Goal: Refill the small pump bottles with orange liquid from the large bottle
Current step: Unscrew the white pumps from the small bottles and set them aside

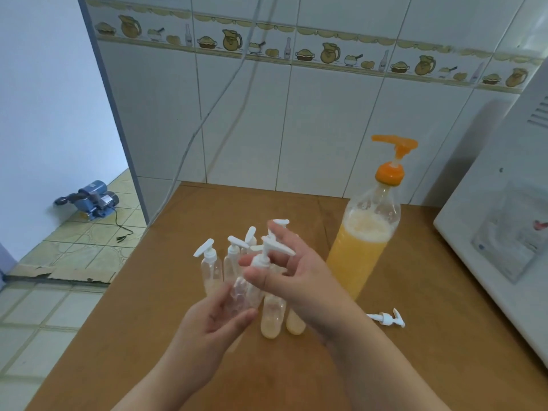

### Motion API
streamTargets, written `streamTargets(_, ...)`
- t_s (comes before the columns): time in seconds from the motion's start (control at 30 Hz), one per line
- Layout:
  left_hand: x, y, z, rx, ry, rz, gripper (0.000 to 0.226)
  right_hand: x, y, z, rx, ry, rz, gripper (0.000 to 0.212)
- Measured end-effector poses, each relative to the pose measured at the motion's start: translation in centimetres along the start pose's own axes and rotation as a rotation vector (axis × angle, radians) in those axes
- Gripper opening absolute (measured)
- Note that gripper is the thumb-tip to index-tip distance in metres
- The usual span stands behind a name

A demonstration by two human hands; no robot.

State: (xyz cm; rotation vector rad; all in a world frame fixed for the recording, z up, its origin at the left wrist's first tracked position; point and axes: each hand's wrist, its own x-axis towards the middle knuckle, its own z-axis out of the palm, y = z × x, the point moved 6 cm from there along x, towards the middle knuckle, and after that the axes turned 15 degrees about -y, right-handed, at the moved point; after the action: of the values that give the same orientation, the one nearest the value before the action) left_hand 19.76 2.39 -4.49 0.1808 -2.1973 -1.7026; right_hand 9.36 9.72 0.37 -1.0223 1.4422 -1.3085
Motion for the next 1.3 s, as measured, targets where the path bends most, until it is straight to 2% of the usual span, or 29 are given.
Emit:
streamTargets(0.07,0.0,0.5,0.3,0.008,-0.001,0.049,0.025,-0.3,0.2,-1.0,0.004,0.101,-0.012,0.094)
streamTargets(0.17,0.0,0.8,-0.4,0.006,0.066,0.068,0.036,-1.4,-0.7,-2.9,0.072,0.244,-0.084,0.08)
streamTargets(0.23,0.3,1.1,-0.1,0.082,0.009,0.059,0.036,-1.8,-0.8,-2.6,0.089,0.191,-0.083,0.073)
streamTargets(0.3,0.6,1.4,0.7,0.121,-0.074,0.053,0.039,-2.2,-0.9,-1.6,-0.011,0.142,-0.066,0.068)
streamTargets(0.37,0.7,1.0,1.0,0.152,-0.087,0.014,0.038,-2.8,-1.6,-1.9,-0.003,0.197,-0.111,0.057)
streamTargets(0.43,0.5,-0.2,0.7,0.22,-0.038,-0.059,0.035,-3.9,-2.6,-3.3,0.064,0.302,-0.193,0.045)
streamTargets(0.53,0.0,-2.4,-0.4,0.286,0.127,-0.176,0.038,-5.9,-4.0,-5.0,-0.018,0.446,-0.28,0.035)
streamTargets(0.63,-0.2,-3.8,-0.9,0.234,0.249,-0.213,0.04,-7.5,-2.7,-7.0,0.016,0.592,-0.253,0.027)
streamTargets(0.7,0.1,-4.6,-0.8,0.154,0.255,-0.243,0.045,-8.7,-0.5,-8.7,0.119,0.674,-0.216,0.023)
streamTargets(0.77,0.5,-5.8,-0.4,0.06,0.241,-0.293,0.04,-10.1,2.2,-10.3,0.225,0.779,-0.176,0.023)
streamTargets(0.9,0.9,-9.3,0.2,0.001,0.204,-0.465,0.033,-14.1,7.6,-13.4,0.435,1.138,-0.188,0.024)
streamTargets(0.97,1.1,-10.6,0.8,0.042,0.151,-0.509,0.037,-15.8,9.6,-14.5,0.341,1.3,-0.075,0.029)
streamTargets(1.03,1.5,-11.2,1.4,0.082,0.113,-0.498,0.039,-16.7,11.3,-15.2,0.202,1.394,0.081,0.038)
streamTargets(1.1,1.7,-11.5,1.6,0.121,0.082,-0.489,0.046,-16.7,12.7,-15.4,0.108,1.414,0.191,0.044)
streamTargets(1.2,0.7,-12.6,1.2,0.218,0.017,-0.512,0.07,-15.3,14.7,-15.4,-0.05,1.245,0.382,0.039)
streamTargets(1.23,0.2,-12.8,0.6,0.258,0.047,-0.502,0.071,-14.8,15.4,-15.4,-0.083,1.178,0.416,0.036)
streamTargets(1.3,-0.7,-12.8,-1.6,0.293,0.247,-0.489,0.066,-13.8,16.4,-15.5,-0.148,1.07,0.422,0.034)
